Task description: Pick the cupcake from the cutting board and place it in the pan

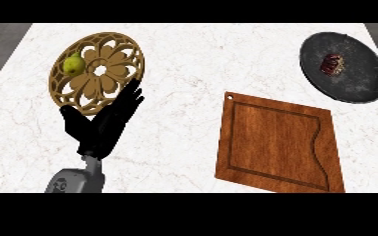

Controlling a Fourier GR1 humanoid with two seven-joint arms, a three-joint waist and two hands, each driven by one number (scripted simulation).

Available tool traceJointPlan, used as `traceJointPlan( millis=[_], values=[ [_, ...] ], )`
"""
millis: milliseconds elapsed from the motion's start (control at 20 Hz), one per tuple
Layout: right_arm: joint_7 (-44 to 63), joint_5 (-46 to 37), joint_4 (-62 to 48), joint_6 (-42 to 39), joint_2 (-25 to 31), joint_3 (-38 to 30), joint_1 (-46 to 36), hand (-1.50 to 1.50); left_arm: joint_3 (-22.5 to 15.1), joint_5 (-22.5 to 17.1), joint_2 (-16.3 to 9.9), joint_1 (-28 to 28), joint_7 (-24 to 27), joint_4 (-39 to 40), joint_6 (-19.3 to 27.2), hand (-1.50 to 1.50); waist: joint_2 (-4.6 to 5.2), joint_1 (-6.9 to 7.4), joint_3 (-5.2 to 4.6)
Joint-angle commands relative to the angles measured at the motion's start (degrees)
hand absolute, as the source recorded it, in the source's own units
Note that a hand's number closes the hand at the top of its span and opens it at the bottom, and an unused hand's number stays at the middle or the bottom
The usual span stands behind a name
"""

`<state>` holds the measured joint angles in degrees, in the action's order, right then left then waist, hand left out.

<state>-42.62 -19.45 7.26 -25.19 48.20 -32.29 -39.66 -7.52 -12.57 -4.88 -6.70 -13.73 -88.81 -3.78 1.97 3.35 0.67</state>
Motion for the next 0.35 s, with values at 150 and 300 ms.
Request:
traceJointPlan(
  millis=[150,300],
  values=[
    [-4.94,0.26,1.06,-7.11,1.40,0.22,2.82,-1.50,-0.41,0.84,-0.25,1.56,1.00,0.05,-0.28,0.00,-0.31,0.07,0.01],
    [-7.28,-0.09,1.94,-8.76,0.49,1.04,4.46,-1.50,-0.12,-0.26,0.66,-0.11,-0.47,0.18,0.06,0.00,-0.28,-0.56,0.07]
  ],
)
